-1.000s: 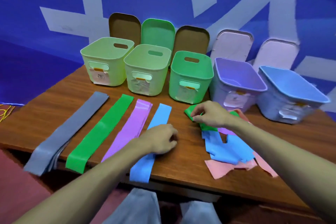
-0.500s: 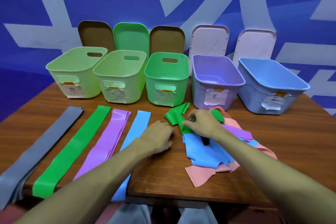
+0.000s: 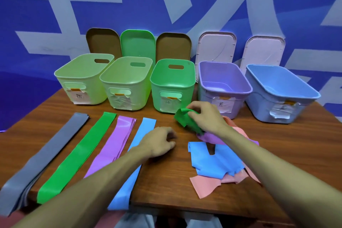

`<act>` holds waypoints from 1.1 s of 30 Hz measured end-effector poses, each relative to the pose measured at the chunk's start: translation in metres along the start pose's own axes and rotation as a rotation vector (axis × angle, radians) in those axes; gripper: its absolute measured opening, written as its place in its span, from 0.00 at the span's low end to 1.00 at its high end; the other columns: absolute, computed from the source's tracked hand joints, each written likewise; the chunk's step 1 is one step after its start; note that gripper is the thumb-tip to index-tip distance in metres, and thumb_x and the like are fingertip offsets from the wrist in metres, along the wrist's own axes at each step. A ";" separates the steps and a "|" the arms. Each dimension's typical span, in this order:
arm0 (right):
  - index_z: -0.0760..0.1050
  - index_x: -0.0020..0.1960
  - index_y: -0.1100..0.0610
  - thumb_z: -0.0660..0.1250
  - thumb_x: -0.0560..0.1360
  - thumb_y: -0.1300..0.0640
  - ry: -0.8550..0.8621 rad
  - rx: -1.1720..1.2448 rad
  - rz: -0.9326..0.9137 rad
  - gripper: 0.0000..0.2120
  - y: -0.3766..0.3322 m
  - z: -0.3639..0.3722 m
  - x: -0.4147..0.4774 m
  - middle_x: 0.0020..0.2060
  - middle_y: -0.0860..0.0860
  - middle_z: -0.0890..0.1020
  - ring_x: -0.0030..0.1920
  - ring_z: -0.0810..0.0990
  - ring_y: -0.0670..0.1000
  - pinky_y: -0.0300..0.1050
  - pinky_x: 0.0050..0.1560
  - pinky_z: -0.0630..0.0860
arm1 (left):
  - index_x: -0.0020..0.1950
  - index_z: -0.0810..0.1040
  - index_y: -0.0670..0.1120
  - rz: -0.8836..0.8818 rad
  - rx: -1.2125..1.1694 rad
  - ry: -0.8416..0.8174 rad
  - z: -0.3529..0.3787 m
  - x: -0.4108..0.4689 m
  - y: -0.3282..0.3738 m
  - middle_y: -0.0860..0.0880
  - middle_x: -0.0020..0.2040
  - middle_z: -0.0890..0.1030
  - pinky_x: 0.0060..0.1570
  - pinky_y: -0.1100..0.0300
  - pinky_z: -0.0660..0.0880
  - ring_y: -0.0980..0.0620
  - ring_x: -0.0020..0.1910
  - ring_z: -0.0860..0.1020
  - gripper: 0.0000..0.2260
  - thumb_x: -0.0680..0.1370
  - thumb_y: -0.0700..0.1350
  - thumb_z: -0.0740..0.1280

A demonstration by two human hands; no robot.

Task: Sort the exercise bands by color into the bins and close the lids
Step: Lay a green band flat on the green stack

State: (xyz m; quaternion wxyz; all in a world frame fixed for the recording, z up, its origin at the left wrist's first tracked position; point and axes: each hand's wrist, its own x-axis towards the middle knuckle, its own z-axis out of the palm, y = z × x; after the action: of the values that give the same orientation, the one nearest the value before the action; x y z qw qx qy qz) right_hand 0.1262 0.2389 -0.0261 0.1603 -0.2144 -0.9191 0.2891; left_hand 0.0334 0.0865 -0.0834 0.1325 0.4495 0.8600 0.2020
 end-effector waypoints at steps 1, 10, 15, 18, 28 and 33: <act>0.81 0.52 0.52 0.65 0.75 0.60 0.012 0.076 -0.011 0.10 -0.005 -0.008 0.001 0.47 0.48 0.83 0.48 0.78 0.47 0.37 0.48 0.68 | 0.62 0.74 0.47 -0.063 -0.158 0.035 -0.003 0.002 -0.001 0.47 0.56 0.78 0.55 0.58 0.73 0.49 0.54 0.76 0.16 0.75 0.44 0.68; 0.78 0.52 0.60 0.63 0.76 0.66 -0.018 0.801 0.046 0.07 -0.059 -0.051 -0.004 0.42 0.52 0.81 0.43 0.79 0.50 0.47 0.44 0.77 | 0.74 0.62 0.51 0.096 -0.827 0.125 -0.047 -0.008 0.026 0.52 0.62 0.75 0.53 0.70 0.72 0.64 0.56 0.75 0.34 0.72 0.33 0.71; 0.75 0.57 0.61 0.63 0.77 0.65 -0.080 0.925 0.112 0.10 -0.071 -0.061 -0.010 0.41 0.52 0.80 0.35 0.80 0.46 0.41 0.36 0.76 | 0.52 0.78 0.43 0.098 -0.835 0.132 -0.055 -0.022 0.030 0.50 0.41 0.81 0.39 0.72 0.74 0.57 0.40 0.78 0.08 0.75 0.35 0.68; 0.73 0.61 0.65 0.63 0.77 0.65 -0.058 0.991 0.185 0.13 -0.069 -0.060 -0.014 0.43 0.55 0.82 0.35 0.83 0.45 0.40 0.35 0.80 | 0.52 0.78 0.40 0.057 -0.948 0.095 -0.050 -0.034 0.021 0.45 0.44 0.83 0.39 0.65 0.78 0.54 0.39 0.81 0.05 0.77 0.38 0.67; 0.69 0.53 0.57 0.66 0.75 0.69 0.040 0.751 0.451 0.12 -0.046 -0.028 -0.029 0.39 0.57 0.78 0.23 0.78 0.48 0.37 0.20 0.75 | 0.47 0.79 0.47 -0.039 -0.819 -0.003 -0.057 -0.070 0.003 0.50 0.37 0.83 0.40 0.59 0.76 0.54 0.37 0.81 0.03 0.79 0.42 0.66; 0.77 0.42 0.56 0.66 0.76 0.62 -0.133 0.413 0.431 0.05 -0.031 -0.018 -0.033 0.36 0.54 0.78 0.32 0.75 0.49 0.37 0.28 0.75 | 0.47 0.79 0.48 0.001 -0.425 -0.014 -0.073 -0.074 -0.004 0.48 0.43 0.82 0.43 0.59 0.74 0.52 0.41 0.79 0.04 0.79 0.45 0.65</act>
State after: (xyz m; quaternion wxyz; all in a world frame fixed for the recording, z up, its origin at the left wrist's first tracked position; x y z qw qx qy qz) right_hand 0.1523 0.2079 0.0012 0.0750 -0.3478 -0.7828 0.5106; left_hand 0.0420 0.0061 -0.0173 0.2302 0.4134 0.7967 0.3760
